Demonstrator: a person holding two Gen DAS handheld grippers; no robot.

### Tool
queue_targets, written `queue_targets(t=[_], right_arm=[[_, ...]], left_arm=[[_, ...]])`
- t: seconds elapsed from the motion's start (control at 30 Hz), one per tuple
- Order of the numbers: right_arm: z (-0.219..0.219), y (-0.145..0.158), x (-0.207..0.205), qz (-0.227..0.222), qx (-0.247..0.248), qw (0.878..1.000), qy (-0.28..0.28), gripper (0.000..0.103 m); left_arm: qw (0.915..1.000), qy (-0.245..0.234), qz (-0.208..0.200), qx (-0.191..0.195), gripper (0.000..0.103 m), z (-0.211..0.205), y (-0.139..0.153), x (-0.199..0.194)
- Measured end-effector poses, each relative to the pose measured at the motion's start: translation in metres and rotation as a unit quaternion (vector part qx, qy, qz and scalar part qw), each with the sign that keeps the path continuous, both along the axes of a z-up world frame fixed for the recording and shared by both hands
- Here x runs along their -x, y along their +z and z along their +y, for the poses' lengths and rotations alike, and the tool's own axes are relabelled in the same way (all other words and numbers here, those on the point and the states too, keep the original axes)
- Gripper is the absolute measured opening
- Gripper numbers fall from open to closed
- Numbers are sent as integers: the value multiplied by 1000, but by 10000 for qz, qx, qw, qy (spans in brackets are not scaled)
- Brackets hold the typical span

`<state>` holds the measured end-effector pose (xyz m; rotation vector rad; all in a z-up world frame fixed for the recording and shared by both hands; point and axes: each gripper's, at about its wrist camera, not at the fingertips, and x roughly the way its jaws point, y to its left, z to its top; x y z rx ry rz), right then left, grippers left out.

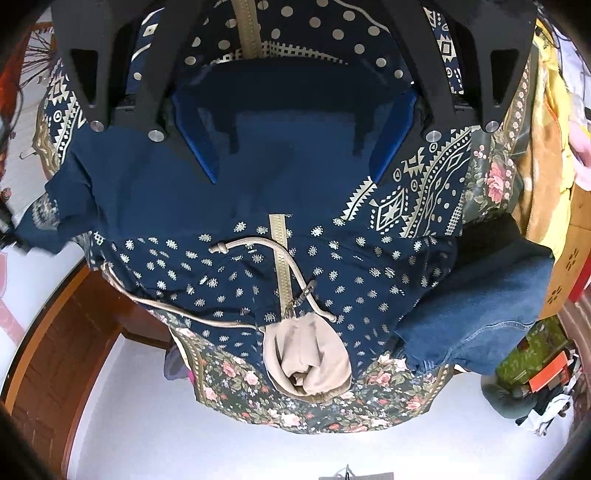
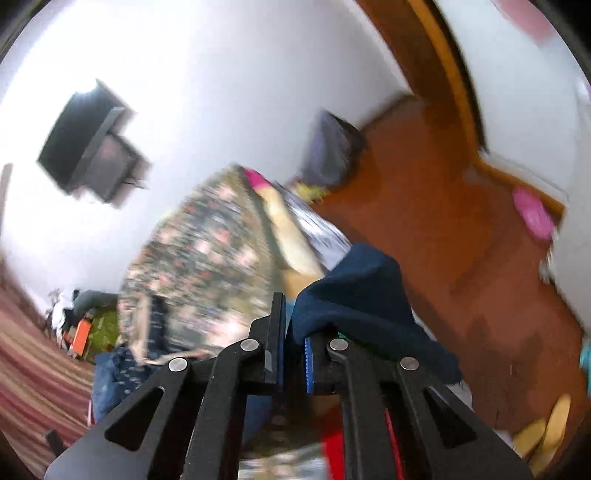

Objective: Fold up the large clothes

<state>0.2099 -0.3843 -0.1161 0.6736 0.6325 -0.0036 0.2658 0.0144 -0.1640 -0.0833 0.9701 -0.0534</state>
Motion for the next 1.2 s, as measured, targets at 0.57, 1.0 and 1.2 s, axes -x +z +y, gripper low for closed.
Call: queue_targets(t=[0.57, 1.0, 1.2], right_arm=[[202, 63, -3, -895, 521, 9629, 2494, 7], [297, -39, -14, 669, 1325, 9167, 3709, 10], [305, -58, -11, 1313, 1672, 8959, 3902, 19]], left_arm=[[9988, -27, -488, 93, 82, 17, 31, 38], [9977, 73, -676, -70, 82, 37, 37, 66], [9972, 23, -726, -151, 82, 34, 40, 71]])
